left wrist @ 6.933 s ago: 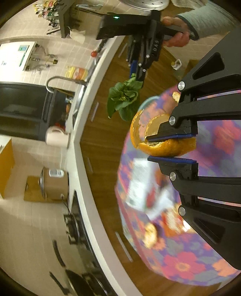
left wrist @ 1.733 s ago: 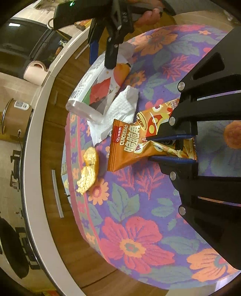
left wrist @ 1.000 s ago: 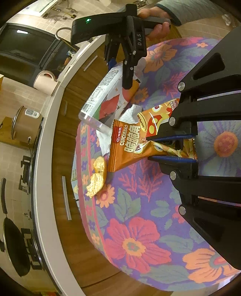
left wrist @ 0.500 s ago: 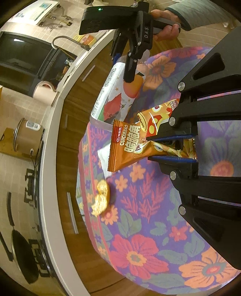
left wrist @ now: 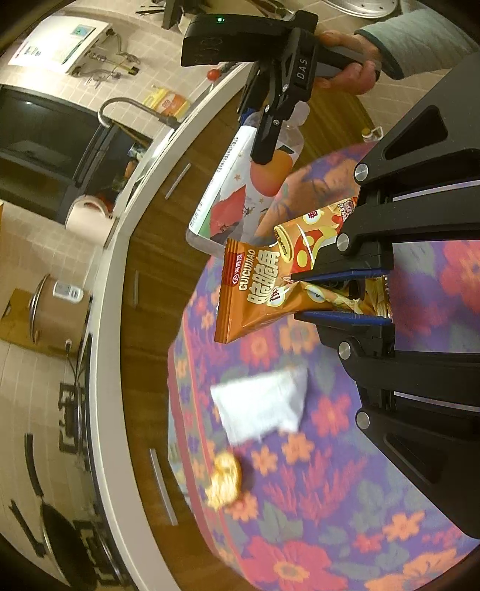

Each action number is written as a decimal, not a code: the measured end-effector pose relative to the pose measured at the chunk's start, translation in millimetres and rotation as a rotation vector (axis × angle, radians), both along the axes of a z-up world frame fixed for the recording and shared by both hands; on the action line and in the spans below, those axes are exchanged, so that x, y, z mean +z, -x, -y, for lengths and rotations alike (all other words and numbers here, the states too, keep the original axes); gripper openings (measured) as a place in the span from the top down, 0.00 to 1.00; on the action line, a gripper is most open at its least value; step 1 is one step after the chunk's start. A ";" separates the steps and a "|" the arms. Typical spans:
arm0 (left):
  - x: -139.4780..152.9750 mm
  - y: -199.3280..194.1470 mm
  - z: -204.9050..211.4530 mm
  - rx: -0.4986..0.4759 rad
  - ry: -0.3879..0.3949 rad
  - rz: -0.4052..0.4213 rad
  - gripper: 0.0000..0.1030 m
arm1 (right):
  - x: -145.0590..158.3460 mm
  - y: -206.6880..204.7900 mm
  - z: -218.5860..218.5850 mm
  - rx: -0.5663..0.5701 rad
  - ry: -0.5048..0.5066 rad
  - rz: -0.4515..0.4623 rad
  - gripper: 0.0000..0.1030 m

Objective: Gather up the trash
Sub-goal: 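Carry the snack bag and plastic bottle over the wastebasket with both tools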

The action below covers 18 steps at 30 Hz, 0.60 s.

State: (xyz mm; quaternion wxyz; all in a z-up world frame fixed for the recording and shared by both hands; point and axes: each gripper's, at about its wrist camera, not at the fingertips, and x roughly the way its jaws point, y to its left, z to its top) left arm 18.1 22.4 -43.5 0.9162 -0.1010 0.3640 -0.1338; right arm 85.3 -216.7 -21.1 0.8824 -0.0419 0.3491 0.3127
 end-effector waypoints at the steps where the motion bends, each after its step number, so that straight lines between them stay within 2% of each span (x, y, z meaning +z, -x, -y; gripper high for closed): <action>1: 0.3 -2.0 5.0 -0.004 0.003 0.001 0.88 | 0.1 -0.9 6.5 -0.011 -0.005 0.003 0.42; 5: 2.4 -13.1 30.0 -0.027 0.057 0.003 0.88 | -1.9 -5.1 38.4 -0.062 -0.031 0.012 0.42; 14: 4.9 -39.6 97.9 -0.054 0.040 0.002 0.88 | -14.1 -14.9 115.2 -0.191 -0.093 0.012 0.43; 18: 4.3 -51.3 133.3 -0.088 0.061 -0.004 0.88 | -25.8 -23.2 150.0 -0.268 -0.100 -0.006 0.43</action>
